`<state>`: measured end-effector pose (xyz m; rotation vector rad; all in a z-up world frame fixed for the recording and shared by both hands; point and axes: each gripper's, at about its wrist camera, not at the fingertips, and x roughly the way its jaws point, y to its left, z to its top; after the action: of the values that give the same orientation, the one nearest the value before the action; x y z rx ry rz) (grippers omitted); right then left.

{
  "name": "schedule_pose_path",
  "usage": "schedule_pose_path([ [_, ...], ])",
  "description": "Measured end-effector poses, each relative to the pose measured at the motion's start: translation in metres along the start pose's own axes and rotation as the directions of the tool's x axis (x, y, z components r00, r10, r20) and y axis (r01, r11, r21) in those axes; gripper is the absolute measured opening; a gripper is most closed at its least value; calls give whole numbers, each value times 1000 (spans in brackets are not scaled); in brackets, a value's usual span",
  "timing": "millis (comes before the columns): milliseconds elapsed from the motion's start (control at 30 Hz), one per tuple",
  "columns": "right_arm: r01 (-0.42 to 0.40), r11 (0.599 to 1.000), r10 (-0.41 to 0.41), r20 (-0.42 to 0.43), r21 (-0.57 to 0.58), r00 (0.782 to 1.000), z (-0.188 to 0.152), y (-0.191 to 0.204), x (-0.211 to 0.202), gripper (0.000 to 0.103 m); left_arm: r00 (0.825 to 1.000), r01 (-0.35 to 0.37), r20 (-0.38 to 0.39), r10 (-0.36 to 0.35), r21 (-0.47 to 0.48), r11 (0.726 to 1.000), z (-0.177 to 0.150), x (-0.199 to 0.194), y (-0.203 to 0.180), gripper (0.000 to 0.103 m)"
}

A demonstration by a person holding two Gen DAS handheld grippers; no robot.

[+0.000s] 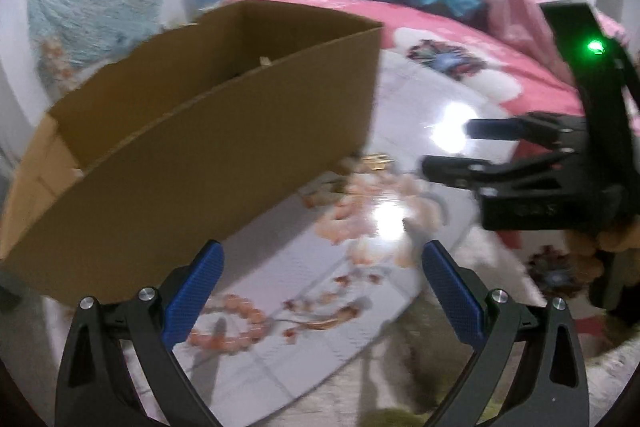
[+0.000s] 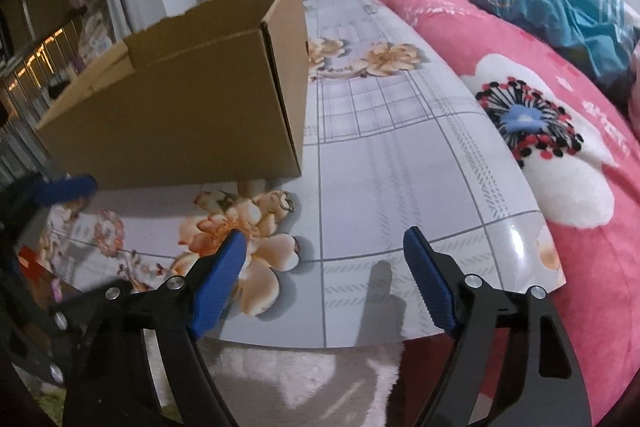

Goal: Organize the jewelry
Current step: 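Lower both open tools toward the gold charms on the flower print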

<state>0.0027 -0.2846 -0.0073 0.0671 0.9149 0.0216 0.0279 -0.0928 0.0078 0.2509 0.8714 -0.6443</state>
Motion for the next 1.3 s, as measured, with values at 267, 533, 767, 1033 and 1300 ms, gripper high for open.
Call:
schedule_pose_path([
  [267, -21, 999, 20, 16, 27, 1000, 5, -9, 2, 76, 974, 227, 13, -227, -115, 967, 1, -7, 3, 97],
  [533, -54, 998, 53, 34, 24, 998, 9, -12, 5, 73, 978, 209, 3, -210, -120, 970, 5, -5, 3, 97],
  [767, -107, 994, 106, 60, 21, 993, 12, -11, 2, 68, 996, 94, 0, -94, -89, 992, 11, 5, 13, 97],
  [1033, -159, 986, 156, 70, 43, 985, 12, -12, 0, 53, 1000, 4, 27, -4, -4, 1000, 14, 11, 12, 90],
  [1300, -190, 979, 186, 73, 66, 980, 14, -14, 3, 46, 999, -26, 32, 26, 21, 999, 21, 19, 18, 66],
])
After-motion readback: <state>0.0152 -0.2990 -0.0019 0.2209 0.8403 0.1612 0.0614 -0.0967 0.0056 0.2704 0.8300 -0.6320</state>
